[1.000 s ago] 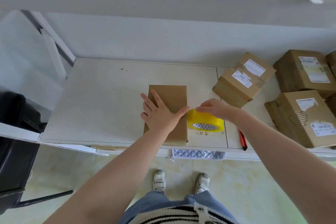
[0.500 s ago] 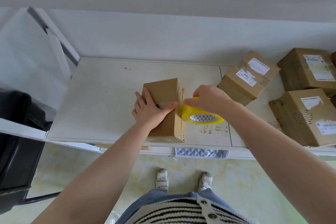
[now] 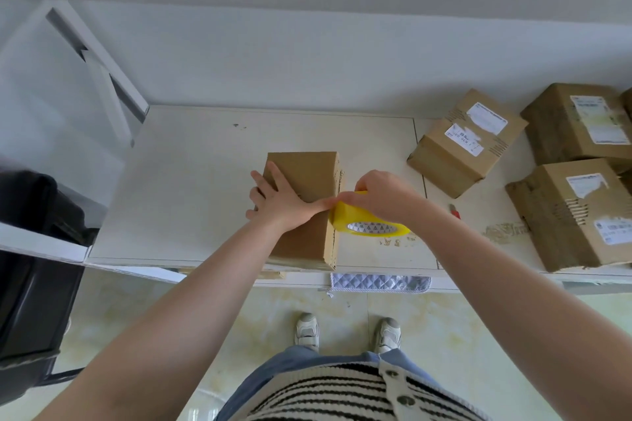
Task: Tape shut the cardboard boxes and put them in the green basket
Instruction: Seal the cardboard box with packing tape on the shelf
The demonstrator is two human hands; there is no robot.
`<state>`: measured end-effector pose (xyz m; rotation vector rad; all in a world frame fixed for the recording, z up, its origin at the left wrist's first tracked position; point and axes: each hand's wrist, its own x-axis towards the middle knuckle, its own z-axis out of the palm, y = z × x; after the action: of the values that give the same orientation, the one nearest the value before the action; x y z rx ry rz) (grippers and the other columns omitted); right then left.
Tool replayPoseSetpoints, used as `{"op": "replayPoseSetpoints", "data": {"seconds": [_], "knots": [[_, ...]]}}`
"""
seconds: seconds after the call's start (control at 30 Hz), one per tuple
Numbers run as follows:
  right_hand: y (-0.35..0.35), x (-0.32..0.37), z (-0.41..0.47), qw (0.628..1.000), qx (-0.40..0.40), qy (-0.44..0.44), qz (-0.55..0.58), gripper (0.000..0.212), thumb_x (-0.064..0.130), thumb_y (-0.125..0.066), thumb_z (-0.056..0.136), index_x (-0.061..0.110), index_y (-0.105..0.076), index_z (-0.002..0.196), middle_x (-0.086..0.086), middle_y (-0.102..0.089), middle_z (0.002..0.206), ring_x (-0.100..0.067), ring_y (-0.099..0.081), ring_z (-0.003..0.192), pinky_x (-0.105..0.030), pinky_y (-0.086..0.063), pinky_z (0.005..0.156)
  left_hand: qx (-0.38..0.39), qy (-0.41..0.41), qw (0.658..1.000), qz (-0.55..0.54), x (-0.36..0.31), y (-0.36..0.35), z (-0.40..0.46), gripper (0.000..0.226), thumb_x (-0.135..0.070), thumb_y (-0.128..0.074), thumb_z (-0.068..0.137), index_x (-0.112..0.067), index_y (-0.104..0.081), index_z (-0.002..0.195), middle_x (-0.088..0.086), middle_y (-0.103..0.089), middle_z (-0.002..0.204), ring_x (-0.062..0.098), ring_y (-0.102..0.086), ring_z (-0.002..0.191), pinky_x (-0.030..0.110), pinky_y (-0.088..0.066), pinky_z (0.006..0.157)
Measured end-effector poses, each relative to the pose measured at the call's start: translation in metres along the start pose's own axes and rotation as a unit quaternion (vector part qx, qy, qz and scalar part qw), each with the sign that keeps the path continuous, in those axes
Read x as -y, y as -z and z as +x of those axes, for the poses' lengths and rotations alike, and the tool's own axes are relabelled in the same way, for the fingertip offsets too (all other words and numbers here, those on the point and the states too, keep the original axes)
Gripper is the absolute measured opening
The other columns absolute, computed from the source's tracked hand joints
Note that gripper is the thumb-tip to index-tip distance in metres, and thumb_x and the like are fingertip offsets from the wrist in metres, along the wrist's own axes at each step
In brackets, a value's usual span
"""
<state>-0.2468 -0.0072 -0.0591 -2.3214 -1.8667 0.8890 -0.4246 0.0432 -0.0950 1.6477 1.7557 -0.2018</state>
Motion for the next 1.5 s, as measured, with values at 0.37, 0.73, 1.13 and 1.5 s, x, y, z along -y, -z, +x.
{"op": "replayPoseSetpoints", "data": {"seconds": [0.37,0.73,1.13,1.5], "knots": [[0.046,0.002,-0.008,1.000,-0.012,0.024,0.009,0.047,0.049,-0.058,0.087,0.013,-0.047,0.058,0.000,-0.033,0.054,-0.017,-0.031,0.050,-0.028,-0.024,0.050,-0.010,0.000,0.990,-0.137,-0.020,-0.003,0.005,0.132,-0.082,-0.062,0.052,-0.043,0.019,0.148,0.012,-0.014,0.152,0.038,-0.018,0.137,0.056,-0.030,0.107],[0.088,0.021,-0.008,0.995,-0.010,0.087,-0.051,0.048,0.063,-0.058,0.080,0.016,-0.070,0.081,-0.008,-0.064,0.078,-0.025,-0.061,0.074,-0.034,-0.046,0.063,0.088,-0.057,0.925,-0.364,-0.015,-0.021,0.001,0.105,-0.067,-0.057,0.074,-0.040,0.005,0.154,0.009,-0.014,0.160,0.028,-0.010,0.148,0.054,-0.022,0.117],[0.057,0.074,-0.003,0.964,-0.081,0.051,-0.249,0.046,0.064,-0.052,0.087,0.022,-0.042,0.072,0.005,-0.047,0.070,-0.021,-0.053,0.071,-0.025,-0.027,0.047,0.076,-0.193,0.897,-0.389,0.026,-0.015,0.001,0.055,-0.028,-0.024,0.108,-0.029,0.003,0.156,-0.008,-0.018,0.162,0.015,-0.027,0.146,0.037,-0.023,0.120],[0.069,0.067,0.004,0.981,-0.055,0.041,-0.181,0.064,0.088,-0.045,0.070,0.024,-0.045,0.063,0.008,-0.049,0.061,-0.007,-0.043,0.056,-0.026,-0.025,0.049,0.105,-0.163,0.836,-0.514,0.030,-0.017,0.000,0.070,-0.042,-0.052,0.096,-0.035,-0.015,0.156,-0.012,-0.039,0.153,0.008,-0.040,0.138,0.042,-0.028,0.119]]}}
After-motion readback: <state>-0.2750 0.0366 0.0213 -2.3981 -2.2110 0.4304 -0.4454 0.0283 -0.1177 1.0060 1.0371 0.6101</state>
